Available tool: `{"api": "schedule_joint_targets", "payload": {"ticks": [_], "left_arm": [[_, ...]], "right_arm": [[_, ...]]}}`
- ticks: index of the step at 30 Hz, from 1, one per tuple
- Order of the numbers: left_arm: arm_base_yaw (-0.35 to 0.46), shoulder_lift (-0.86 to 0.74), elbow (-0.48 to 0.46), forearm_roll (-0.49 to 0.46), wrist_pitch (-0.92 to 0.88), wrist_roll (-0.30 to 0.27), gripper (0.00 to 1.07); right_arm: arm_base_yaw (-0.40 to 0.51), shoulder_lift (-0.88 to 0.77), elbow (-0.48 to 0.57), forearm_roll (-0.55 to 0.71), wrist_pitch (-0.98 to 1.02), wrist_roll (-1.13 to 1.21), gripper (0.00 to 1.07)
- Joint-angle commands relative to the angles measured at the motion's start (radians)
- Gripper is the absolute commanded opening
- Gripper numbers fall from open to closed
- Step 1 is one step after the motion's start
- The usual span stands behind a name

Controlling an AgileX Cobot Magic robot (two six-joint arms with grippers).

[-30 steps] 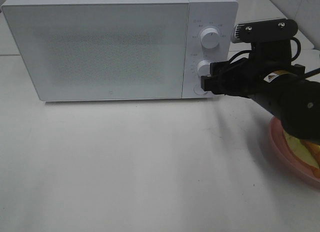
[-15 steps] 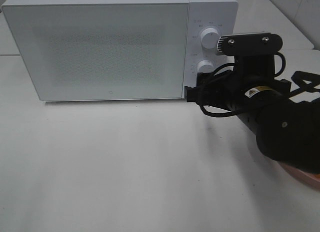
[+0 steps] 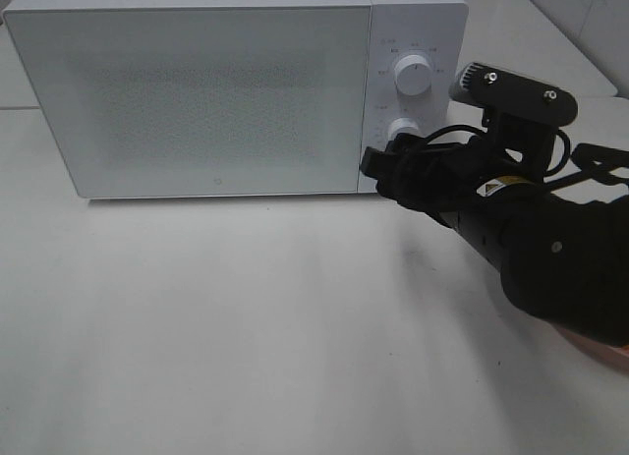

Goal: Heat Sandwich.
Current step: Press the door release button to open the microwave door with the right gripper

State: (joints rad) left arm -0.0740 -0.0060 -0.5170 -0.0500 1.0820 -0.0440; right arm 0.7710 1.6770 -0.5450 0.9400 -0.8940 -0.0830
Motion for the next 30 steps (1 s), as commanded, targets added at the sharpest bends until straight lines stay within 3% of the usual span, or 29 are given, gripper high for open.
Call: {"api": "schedule_joint_targets", "payload": {"ticks": [1, 7, 12, 15, 16, 18, 21, 22, 25, 30], "left_arm": [[-0.002, -0.023, 0.002, -0.002, -0.015, 0.002, 0.97], [-0.002, -0.023, 0.002, -0.002, -0.015, 0.002, 0.97], [-0.002, -0.023, 0.002, -0.002, -0.015, 0.002, 0.97], [-0.002, -0.023, 0.002, -0.002, -0.015, 0.002, 0.97], [-0.002, -0.023, 0.002, -0.002, -0.015, 0.002, 0.97], [-0.002, -0.023, 0.002, -0.002, -0.015, 0.002, 0.97], [-0.002, -0.023, 0.002, -0.002, -0.015, 0.002, 0.97], [-0.002, -0.023, 0.002, -0.002, -0.015, 0.002, 0.97], [-0.002, -0.023, 0.002, -0.002, -0.015, 0.002, 0.97], [-0.002, -0.023, 0.002, -0.002, -0.015, 0.002, 0.97]], "right_arm": [[0.001, -0.002, -0.004, -0.003, 0.039, 0.254, 0.75], [0.001, -0.002, -0.004, -0.004, 0.071, 0.646, 0.68], [0.001, -0.002, -0.004, -0.003, 0.078, 0.769, 0.62], [0.001, -0.002, -0.004, -0.003, 0.079, 0.943, 0.51], [0.001, -0.002, -0.004, -0.003, 0.079, 1.036, 0.43], [0.001, -0.002, -0.004, -0.003, 0.080, 1.072, 0.39], [-0.002, -0.002, -0.004, -0.004, 0.090, 1.126, 0.15], [-0.002, -0.002, -0.004, -0.004, 0.090, 1.126, 0.15], [-0.002, -0.002, -0.004, -0.025, 0.093, 1.090, 0.00], [-0.002, 0.002, -0.004, -0.029, 0.093, 1.100, 0.00]]}}
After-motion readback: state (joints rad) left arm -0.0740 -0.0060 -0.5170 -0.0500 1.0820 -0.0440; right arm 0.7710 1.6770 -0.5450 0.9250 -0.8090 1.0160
